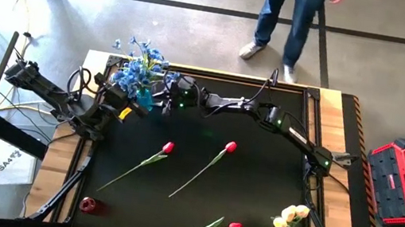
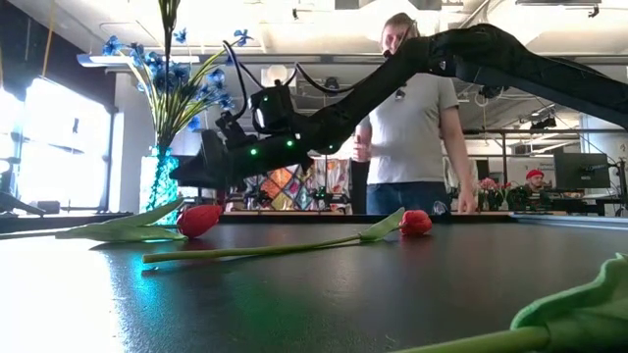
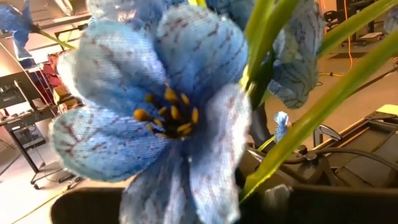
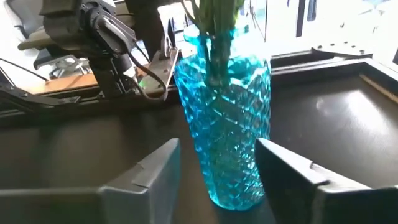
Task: Sort flowers into vase by color
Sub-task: Put the blue flowers into the blue vase
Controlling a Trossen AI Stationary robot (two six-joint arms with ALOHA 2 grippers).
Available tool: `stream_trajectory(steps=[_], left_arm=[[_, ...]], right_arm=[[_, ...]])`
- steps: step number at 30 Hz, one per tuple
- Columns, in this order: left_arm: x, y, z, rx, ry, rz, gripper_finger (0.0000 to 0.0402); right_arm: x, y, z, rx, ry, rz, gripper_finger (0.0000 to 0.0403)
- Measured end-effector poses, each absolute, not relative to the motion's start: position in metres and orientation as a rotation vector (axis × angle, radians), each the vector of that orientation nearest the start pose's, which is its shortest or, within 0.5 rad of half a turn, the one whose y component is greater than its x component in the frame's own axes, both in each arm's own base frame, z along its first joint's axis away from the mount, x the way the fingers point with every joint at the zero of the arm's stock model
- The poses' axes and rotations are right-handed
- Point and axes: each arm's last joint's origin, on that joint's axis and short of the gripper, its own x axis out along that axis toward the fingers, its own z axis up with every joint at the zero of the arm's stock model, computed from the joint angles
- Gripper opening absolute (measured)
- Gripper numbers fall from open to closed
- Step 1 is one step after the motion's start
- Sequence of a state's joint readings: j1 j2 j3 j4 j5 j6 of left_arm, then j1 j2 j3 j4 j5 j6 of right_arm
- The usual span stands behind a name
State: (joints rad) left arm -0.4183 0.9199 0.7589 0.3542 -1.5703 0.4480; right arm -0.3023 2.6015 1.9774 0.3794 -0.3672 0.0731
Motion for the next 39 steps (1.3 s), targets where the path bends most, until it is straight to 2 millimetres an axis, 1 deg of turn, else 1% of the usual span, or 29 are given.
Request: stream_trajectory(steps=[7,8,10,12,14,18,22,26,30,34,39], left_arm=[[0.175,-0.046,0.341,0.239,0.155,1.145,0.0000],[0.175,-0.046,0.339,0.230,0.150,1.145,0.0000],[0.176,-0.046,0.335,0.212,0.137,1.142,0.0000],[0.176,-0.046,0.331,0.191,0.123,1.133,0.0000],[0.177,-0.045,0.328,0.163,0.107,1.124,0.0000],[0.177,-0.041,0.318,0.156,0.112,1.132,0.0000],[0.173,-0.035,0.305,0.147,0.122,1.159,0.0000],[0.169,-0.027,0.295,0.160,0.146,1.196,0.0000],[0.170,-0.022,0.293,0.145,0.160,1.198,0.0000],[0.172,-0.022,0.295,0.116,0.154,1.178,0.0000],[0.176,-0.023,0.301,0.082,0.129,1.155,0.0000]], right_arm=[[0.549,-0.162,0.122,0.120,0.228,0.035,0.0318],[0.549,-0.162,0.122,0.123,0.232,0.034,0.0330],[0.547,-0.164,0.123,0.170,0.270,0.023,0.0342],[0.544,-0.166,0.126,0.218,0.324,0.005,0.0343],[0.539,-0.170,0.136,0.246,0.364,0.008,0.0338],[0.529,-0.179,0.152,0.264,0.425,0.045,0.0325],[0.517,-0.192,0.162,0.283,0.481,0.072,0.0315],[0.507,-0.205,0.164,0.312,0.514,0.108,0.0309],[0.501,-0.214,0.165,0.315,0.527,0.112,0.0305],[0.501,-0.213,0.166,0.296,0.521,0.157,0.0305],[0.505,-0.199,0.164,0.253,0.541,0.198,0.0304]])
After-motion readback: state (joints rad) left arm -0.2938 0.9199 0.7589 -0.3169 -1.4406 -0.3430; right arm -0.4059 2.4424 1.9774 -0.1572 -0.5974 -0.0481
